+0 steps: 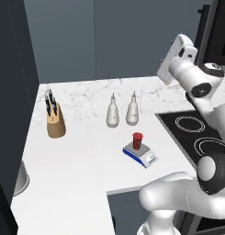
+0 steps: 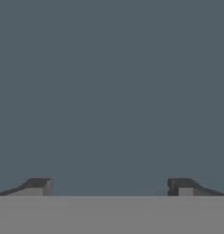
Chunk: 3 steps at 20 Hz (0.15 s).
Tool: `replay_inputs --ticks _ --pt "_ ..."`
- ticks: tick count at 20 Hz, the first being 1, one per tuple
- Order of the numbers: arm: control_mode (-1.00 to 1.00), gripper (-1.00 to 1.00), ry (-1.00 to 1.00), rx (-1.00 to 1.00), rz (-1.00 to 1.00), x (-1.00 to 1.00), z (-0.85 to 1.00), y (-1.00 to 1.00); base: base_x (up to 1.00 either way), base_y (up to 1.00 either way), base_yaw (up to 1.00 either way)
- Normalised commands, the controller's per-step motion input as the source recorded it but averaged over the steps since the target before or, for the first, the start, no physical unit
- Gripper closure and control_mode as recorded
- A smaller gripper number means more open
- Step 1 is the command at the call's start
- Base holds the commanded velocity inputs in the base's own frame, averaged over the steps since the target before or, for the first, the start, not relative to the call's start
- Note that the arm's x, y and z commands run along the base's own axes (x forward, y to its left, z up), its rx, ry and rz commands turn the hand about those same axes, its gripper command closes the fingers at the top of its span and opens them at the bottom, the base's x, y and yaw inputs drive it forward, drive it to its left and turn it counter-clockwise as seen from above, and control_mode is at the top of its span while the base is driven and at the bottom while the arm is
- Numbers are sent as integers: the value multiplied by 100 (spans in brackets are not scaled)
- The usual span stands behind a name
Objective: Pick the yogurt and place it on the digital scale for weighing, and close the cabinet.
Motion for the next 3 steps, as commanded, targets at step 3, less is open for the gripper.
replay_inputs --ticks 3 --pt "-100 -100 0 0 0 0 -37 -27 0 0 0"
